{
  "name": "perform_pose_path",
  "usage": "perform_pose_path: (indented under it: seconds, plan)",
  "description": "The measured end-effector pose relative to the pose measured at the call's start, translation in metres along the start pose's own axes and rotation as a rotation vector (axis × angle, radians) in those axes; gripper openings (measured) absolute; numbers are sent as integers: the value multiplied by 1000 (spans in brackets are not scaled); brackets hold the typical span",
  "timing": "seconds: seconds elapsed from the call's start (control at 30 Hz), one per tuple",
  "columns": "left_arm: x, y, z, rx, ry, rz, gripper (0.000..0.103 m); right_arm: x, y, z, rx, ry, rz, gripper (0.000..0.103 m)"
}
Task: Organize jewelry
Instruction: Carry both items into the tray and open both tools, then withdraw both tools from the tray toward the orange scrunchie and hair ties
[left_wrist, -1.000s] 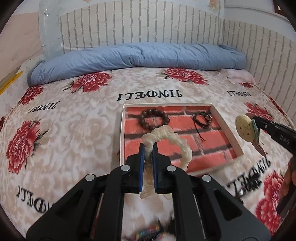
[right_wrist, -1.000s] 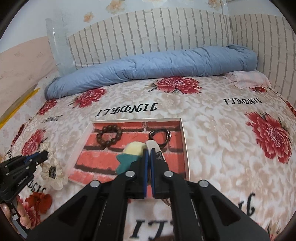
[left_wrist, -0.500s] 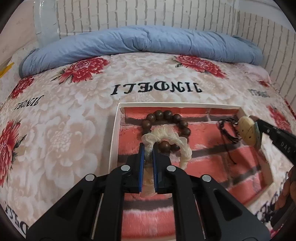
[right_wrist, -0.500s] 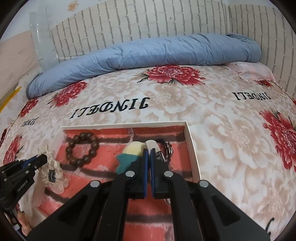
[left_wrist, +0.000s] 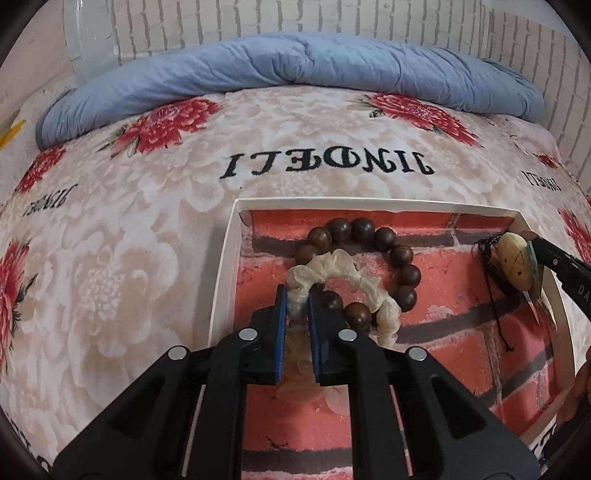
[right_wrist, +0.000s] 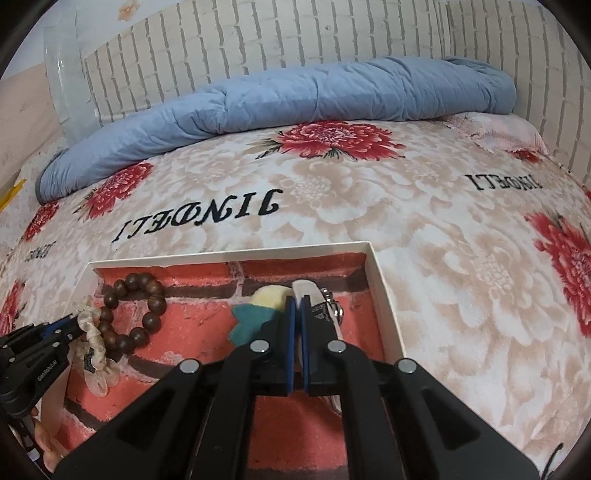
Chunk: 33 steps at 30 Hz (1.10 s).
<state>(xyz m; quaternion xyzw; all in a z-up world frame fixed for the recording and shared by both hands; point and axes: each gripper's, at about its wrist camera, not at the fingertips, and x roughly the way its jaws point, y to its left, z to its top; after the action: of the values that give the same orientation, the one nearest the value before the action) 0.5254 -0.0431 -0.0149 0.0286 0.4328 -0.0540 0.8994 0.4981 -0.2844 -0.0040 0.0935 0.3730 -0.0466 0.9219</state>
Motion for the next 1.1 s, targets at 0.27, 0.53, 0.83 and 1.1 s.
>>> perform_pose_path:
  seconds: [0.27,0.53,0.83,1.1]
  plan:
    - [1,-4,0,22,2,35,27,2,6,-4,-40,1,16,7]
    - [-14,2,-2,16,-43,54,59,-6,4,-7,-40,9,50,9]
    - [-76,19,-19,-16,-138,32,92,-65,-3,-9,-71,-66,79,57]
    - [-136,38,-49,-33,-162,28,98,-119,-16,-31,-99,-89,68,66]
